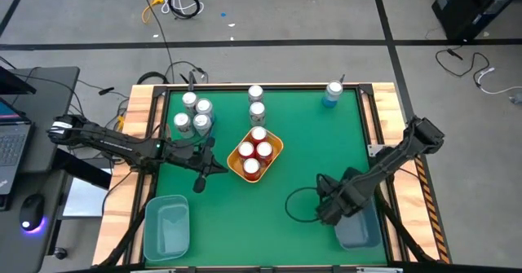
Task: Sort soda cans
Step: Put the bottom right blue and white soda can into the blue bin
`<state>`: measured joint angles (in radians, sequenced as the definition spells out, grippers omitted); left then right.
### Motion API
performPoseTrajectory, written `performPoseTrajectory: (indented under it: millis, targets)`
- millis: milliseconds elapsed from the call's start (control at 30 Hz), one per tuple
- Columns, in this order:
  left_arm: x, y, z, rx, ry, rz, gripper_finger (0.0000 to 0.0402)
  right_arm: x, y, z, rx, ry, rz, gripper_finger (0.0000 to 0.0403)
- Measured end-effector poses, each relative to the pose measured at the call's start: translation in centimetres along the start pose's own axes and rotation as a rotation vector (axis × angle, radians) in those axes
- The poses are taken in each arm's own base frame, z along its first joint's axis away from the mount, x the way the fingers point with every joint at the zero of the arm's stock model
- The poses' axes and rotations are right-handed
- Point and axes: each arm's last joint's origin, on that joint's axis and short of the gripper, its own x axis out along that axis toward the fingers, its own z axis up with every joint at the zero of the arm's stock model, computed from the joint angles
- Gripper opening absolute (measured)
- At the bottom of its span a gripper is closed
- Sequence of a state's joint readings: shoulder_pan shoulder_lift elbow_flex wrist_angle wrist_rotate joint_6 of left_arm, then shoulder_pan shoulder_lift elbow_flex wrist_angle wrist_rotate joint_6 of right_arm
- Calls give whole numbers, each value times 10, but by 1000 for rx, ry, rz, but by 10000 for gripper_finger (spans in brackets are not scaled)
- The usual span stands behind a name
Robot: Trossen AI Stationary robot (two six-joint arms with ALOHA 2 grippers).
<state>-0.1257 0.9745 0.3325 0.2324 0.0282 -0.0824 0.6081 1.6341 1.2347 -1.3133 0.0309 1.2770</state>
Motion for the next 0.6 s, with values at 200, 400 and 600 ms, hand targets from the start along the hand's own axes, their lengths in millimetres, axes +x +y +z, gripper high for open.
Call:
performPoseTrajectory:
  millis: [200,400,600]
  targets:
    - [0,0,-1,1,7,2,0,15,-14,26,-12,-61,-71,284]
    - [0,1,-2,1,19,18,0,30,-34,65,17,-128,-103,284]
    - [0,1,-3,2,27,20,0,38,-57,109,1,-175,-75,284]
